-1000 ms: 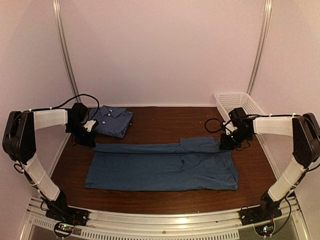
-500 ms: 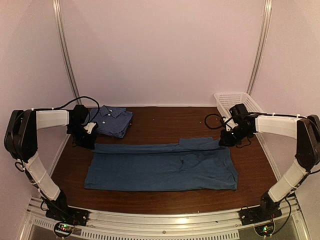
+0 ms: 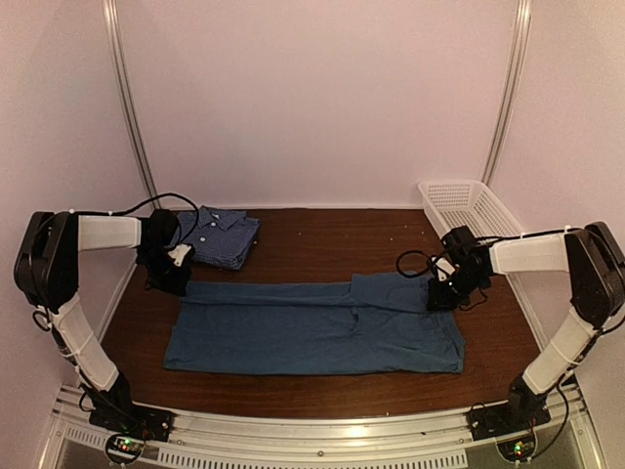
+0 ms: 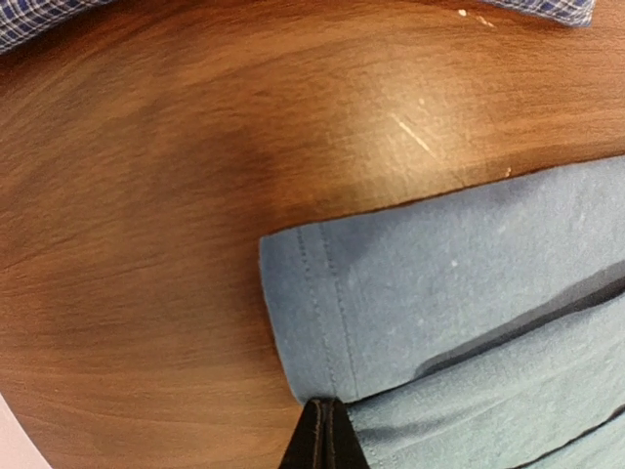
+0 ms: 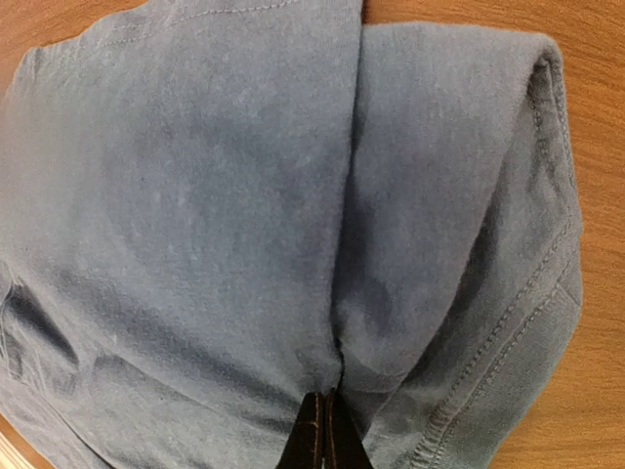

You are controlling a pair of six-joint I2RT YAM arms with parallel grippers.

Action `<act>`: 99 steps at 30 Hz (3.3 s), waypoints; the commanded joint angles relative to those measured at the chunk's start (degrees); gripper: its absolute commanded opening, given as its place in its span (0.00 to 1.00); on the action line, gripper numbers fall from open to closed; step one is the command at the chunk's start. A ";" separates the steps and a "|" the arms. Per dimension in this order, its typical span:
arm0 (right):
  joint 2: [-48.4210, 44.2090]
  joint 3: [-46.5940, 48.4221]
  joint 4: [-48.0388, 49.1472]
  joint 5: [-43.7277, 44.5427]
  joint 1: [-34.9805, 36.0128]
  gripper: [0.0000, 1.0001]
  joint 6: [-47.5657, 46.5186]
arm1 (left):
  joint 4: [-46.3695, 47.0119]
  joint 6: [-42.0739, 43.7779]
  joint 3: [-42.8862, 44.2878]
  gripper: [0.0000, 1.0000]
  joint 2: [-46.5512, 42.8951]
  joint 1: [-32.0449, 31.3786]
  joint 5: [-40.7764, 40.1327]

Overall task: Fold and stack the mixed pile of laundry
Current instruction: Fold the 1/3-folded T-shirt at the center of the board.

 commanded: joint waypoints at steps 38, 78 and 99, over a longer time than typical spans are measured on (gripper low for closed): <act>0.66 16.56 -6.22 3.34 -0.29 0.45 -1.90 | 13.75 -5.56 4.63 0.50 -14.01 -9.45 12.35; 19.29 23.30 -0.09 -8.27 -5.70 0.35 -1.67 | 25.73 -29.94 52.39 0.41 45.05 -36.99 25.37; 12.61 22.53 -0.04 -10.99 -5.70 0.00 -1.12 | 27.46 -30.11 54.74 0.00 44.32 -37.35 28.06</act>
